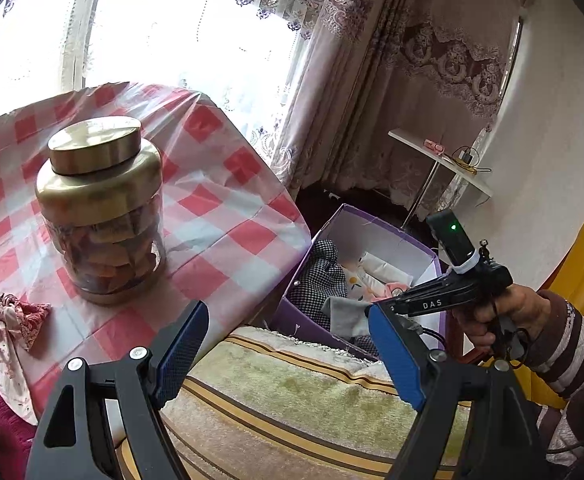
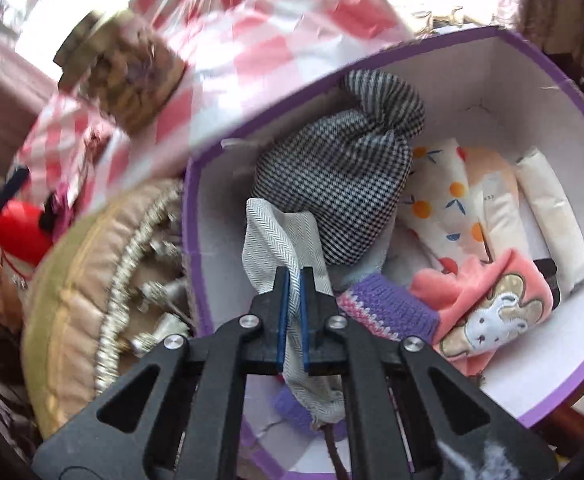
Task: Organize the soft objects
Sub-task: 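Withdraw both open tools from the box back to the tablecloth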
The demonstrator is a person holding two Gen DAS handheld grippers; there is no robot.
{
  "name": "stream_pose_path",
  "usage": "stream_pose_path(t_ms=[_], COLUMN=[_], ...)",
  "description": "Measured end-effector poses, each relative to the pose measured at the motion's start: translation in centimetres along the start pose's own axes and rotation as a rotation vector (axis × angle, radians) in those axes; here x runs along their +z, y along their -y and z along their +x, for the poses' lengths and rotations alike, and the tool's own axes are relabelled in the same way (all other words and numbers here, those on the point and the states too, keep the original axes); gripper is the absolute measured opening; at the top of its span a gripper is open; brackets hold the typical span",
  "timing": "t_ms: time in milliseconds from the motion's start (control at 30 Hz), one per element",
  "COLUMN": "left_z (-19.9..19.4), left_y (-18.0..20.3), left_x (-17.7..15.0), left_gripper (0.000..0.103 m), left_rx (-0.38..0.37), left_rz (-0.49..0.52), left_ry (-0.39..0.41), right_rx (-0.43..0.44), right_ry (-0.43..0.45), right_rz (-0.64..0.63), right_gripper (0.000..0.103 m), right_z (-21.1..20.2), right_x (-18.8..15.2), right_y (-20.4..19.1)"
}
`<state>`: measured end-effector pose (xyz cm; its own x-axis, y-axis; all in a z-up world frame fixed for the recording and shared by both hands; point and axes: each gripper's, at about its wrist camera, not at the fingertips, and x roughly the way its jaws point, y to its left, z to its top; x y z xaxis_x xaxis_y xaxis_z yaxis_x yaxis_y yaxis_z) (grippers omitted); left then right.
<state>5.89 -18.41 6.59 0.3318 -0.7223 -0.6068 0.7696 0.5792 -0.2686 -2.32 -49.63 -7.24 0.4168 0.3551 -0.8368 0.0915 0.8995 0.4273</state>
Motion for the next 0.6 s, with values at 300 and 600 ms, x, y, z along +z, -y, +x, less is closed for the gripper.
stream_pose_path(t_ms=[300, 600], left_z=[-1.5, -5.3], left_y=[-1.4, -6.0], left_x=[-0.2, -2.4], left_gripper=[0.083, 0.083], left_rx=[0.023, 0.297], left_rz=[-0.083, -0.318], left_ry=[0.043, 0.064], right_rx=[-0.038, -0.017], right_ry=[0.08, -0.146], right_rz=[0.085, 0.041], right_gripper=[0.013, 0.062], right_z=[-1.0, 4.0], right_x=[1.5, 0.3], right_y=[-0.2, -0.9])
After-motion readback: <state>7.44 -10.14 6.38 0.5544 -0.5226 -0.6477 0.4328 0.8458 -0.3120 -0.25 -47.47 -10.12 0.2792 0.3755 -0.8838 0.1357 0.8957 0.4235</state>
